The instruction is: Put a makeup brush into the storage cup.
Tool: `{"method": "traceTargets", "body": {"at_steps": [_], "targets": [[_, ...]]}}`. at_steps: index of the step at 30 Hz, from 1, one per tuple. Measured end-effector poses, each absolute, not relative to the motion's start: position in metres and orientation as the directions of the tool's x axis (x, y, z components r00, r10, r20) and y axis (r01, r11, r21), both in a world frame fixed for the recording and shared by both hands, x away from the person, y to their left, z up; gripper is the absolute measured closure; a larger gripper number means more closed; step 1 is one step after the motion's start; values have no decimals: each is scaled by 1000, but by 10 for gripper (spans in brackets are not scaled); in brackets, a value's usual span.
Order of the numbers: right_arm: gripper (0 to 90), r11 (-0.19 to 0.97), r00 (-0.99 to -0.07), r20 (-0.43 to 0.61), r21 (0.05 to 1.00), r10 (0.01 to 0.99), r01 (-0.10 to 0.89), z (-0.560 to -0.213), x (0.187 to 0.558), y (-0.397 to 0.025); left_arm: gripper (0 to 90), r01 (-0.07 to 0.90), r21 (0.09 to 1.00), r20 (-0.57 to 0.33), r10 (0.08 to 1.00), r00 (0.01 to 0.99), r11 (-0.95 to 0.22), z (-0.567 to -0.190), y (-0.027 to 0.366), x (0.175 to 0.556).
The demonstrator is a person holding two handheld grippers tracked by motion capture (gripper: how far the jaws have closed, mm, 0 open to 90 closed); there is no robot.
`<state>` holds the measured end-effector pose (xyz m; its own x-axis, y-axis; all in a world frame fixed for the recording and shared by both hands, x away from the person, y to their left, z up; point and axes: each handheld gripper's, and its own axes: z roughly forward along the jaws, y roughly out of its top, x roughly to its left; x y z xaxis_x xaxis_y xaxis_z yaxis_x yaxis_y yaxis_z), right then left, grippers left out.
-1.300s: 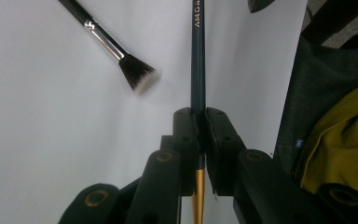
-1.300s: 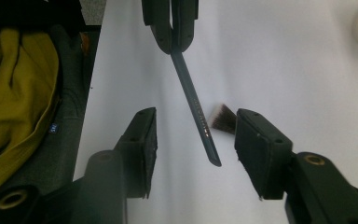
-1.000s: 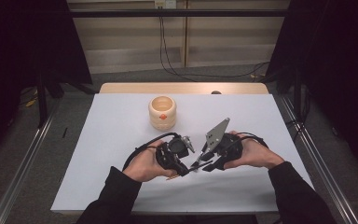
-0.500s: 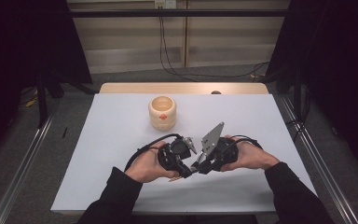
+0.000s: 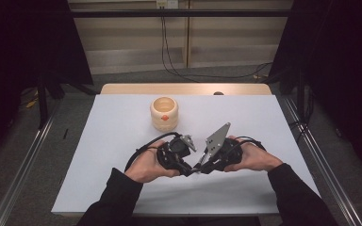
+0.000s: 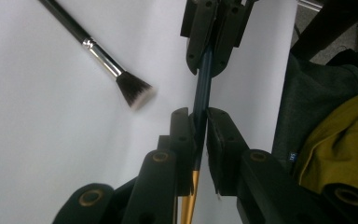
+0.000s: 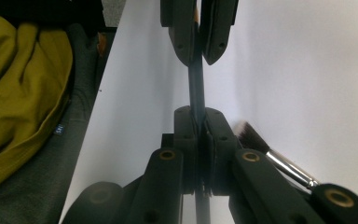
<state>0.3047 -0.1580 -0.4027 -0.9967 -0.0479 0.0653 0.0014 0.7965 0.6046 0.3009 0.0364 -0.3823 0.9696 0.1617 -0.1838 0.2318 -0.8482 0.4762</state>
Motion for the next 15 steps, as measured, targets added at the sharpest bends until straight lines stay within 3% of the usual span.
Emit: {"method": "traceTargets", "body": {"at_steps": [6, 9, 12, 15], "targets": [[855, 807, -996, 75, 591, -49, 5, -403, 303, -158, 760, 234, 509, -187, 160, 969, -828, -382, 36, 299], [855, 811, -997, 69, 585, -41, 7, -401, 303, -158, 680, 245, 547, -178, 174, 968, -800, -382, 37, 299], [855, 805, -997, 68, 592, -21, 23, -400, 304, -162, 530, 257, 580, -172, 192, 966, -773, -382, 38, 301], [855, 797, -998, 66, 603, -10, 32, -399, 306, -164, 438, 253, 580, -161, 195, 968, -774, -381, 40, 302]]}}
